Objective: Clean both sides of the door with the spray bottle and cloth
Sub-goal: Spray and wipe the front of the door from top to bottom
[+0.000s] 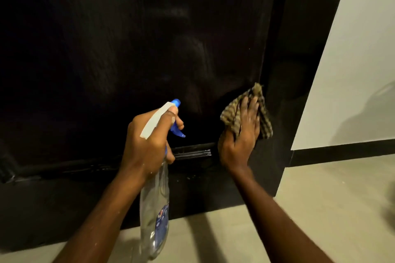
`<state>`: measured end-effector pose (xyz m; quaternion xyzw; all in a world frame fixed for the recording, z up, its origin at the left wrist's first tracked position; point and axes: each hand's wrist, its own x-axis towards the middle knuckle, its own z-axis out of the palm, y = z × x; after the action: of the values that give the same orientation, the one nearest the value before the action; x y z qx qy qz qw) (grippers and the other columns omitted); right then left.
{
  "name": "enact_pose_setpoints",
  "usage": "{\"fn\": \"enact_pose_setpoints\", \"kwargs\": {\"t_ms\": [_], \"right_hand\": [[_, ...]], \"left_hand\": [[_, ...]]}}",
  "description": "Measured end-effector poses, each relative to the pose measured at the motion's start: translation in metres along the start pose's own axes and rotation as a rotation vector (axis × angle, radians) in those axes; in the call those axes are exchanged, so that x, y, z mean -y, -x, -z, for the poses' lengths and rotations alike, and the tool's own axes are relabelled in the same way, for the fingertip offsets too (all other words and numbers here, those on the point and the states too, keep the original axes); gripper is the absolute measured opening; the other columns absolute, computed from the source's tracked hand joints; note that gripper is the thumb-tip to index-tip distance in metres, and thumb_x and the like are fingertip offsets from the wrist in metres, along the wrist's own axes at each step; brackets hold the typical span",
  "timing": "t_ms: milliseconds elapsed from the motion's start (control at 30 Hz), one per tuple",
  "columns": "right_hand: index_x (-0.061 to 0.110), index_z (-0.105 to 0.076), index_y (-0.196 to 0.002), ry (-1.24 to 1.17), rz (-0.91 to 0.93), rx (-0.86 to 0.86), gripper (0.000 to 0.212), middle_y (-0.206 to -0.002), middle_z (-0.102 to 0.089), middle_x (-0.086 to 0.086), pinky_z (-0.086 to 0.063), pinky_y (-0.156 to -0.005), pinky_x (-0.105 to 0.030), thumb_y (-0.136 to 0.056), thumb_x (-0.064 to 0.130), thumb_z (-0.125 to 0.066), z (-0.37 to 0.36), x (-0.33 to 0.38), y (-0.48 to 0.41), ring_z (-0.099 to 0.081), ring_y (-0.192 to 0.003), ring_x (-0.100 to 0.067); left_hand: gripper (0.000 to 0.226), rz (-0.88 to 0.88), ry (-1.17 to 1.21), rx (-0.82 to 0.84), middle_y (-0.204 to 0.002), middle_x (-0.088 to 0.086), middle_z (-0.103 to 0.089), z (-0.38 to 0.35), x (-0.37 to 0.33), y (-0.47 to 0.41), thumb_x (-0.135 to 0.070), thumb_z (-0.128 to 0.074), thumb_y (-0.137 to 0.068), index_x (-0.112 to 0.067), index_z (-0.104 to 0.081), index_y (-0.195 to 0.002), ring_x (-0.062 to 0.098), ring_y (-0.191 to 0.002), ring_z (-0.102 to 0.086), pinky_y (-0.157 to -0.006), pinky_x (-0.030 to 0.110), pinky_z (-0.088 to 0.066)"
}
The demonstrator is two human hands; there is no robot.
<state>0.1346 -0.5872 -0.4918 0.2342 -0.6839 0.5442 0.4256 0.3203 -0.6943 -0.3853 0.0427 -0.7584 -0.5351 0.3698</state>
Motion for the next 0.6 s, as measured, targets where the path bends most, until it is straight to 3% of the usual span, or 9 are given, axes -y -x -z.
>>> {"fn": "enact_pose_setpoints", "kwargs": {"t_ms": [67,133,200,367,467,600], "right_hand": [[0.012,-0.032,-0.153,-0.023,-0.046,0.049,0.067,-0.163,-0.029,-0.003,-0.019,-0.122,-0.054,-0.086,0.017,-0.040,0.005,-0.020,0.041,-0.019,-0.154,-0.022],[0.012,-0.033,-0.153,-0.073,-0.094,0.081,0.067,-0.164,-0.027,0.008,-0.020,-0.121,-0.055,-0.087,0.015,-0.038,0.011,-0.030,0.066,-0.022,-0.154,-0.021],[0.013,-0.034,-0.153,-0.173,-0.159,0.056,0.062,-0.162,-0.028,0.017,-0.018,-0.123,-0.053,-0.091,0.017,-0.036,0.016,-0.026,0.072,-0.025,-0.153,-0.017],[0.025,-0.033,-0.153,-0.388,-0.339,-0.009,0.055,-0.162,-0.031,0.007,-0.014,-0.127,-0.036,-0.098,0.022,-0.038,0.014,0.025,0.025,-0.021,-0.153,-0.011],[0.032,-0.025,-0.152,-0.392,-0.238,-0.009,0.057,-0.163,-0.029,0.000,-0.015,-0.127,-0.043,-0.097,0.026,-0.038,0.009,0.039,-0.021,-0.021,-0.154,-0.020],[0.018,-0.034,-0.150,-0.286,-0.066,-0.013,0.055,-0.159,-0.035,-0.006,-0.018,-0.126,-0.046,-0.096,0.015,-0.039,0.010,0.011,0.003,-0.024,-0.153,-0.024]], "left_hand": [[0.045,-0.008,0.002,0.013,-0.071,0.014,-0.070,-0.007,-0.001,-0.001,-0.042,-0.044,-0.094,-0.007,-0.067,-0.076,0.032,-0.033,-0.052,-0.039,0.028,-0.042],[0.045,-0.011,0.016,0.029,-0.070,0.013,-0.070,-0.014,-0.001,-0.001,-0.042,-0.044,-0.094,-0.007,-0.067,-0.076,0.033,-0.033,-0.052,-0.040,0.028,-0.042],[0.046,-0.008,0.019,0.047,-0.067,0.013,-0.069,-0.019,0.001,-0.002,-0.043,-0.044,-0.094,-0.007,-0.067,-0.076,0.033,-0.033,-0.053,-0.040,0.028,-0.042],[0.047,-0.011,0.024,0.047,-0.068,0.022,-0.067,-0.028,0.005,-0.007,-0.045,-0.044,-0.093,-0.008,-0.067,-0.076,0.033,-0.033,-0.053,-0.042,0.031,-0.044],[0.044,-0.032,0.001,0.058,-0.073,0.033,-0.064,-0.032,0.006,-0.008,-0.046,-0.044,-0.094,-0.013,-0.067,-0.074,0.037,-0.035,-0.052,-0.042,0.035,-0.046],[0.044,-0.020,-0.010,0.062,-0.073,0.034,-0.063,-0.036,0.009,-0.010,-0.045,-0.044,-0.094,-0.014,-0.067,-0.073,0.038,-0.034,-0.051,-0.042,0.032,-0.045]]}}
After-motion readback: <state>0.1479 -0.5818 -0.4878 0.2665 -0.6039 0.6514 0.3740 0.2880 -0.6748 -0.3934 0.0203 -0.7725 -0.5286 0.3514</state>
